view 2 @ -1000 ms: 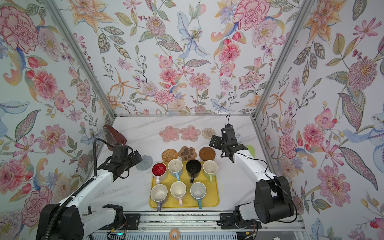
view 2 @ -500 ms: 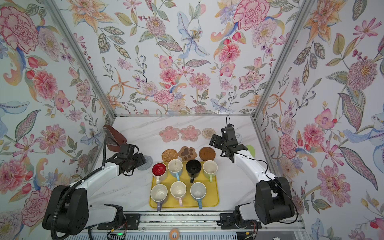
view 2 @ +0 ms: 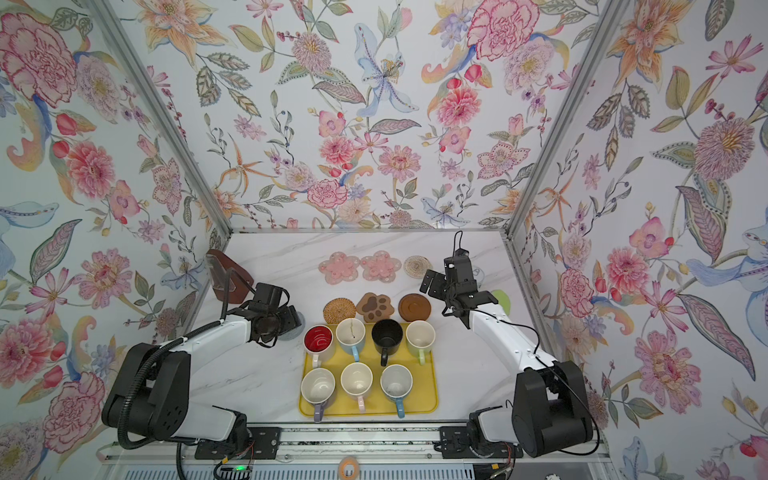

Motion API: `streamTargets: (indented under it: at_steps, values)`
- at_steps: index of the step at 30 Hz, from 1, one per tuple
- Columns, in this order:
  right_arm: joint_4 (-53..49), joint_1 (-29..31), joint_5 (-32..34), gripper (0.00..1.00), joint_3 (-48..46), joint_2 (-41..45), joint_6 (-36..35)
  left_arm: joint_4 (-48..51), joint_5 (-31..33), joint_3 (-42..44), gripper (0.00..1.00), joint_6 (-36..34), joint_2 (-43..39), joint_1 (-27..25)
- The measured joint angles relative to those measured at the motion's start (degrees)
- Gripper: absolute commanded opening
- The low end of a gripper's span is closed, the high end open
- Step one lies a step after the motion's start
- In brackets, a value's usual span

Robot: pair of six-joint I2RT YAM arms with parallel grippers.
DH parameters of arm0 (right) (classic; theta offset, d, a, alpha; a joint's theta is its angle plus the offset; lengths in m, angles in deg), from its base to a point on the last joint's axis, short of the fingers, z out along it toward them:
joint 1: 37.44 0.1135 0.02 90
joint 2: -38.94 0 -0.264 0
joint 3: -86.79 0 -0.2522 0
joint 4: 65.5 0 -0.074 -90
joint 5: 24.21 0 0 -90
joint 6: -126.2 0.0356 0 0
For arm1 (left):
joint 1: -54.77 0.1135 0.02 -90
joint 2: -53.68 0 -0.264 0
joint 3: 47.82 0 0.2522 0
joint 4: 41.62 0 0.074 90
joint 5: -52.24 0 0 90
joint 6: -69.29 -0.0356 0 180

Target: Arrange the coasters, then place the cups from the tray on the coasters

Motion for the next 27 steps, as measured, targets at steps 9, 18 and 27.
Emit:
streamTargets:
  at_steps: [9,18,27]
  values:
    - [-0.72,-0.28,0.09,0.99,-1.84,2.84,-0.02,-1.77,0.22,-0.61,0.73,1.7,2.86,-0.09]
    - [-0.83,-0.7,0.92,0.99,-5.05,6.69,0.0,-4.02,0.7,-4.0,0.7,2.54,7.23,-0.07]
    - [-0.85,-0.87,0.66,0.99,-7.17,7.72,0.0,-5.14,2.8,-7.39,0.69,2.56,11.06,1.31]
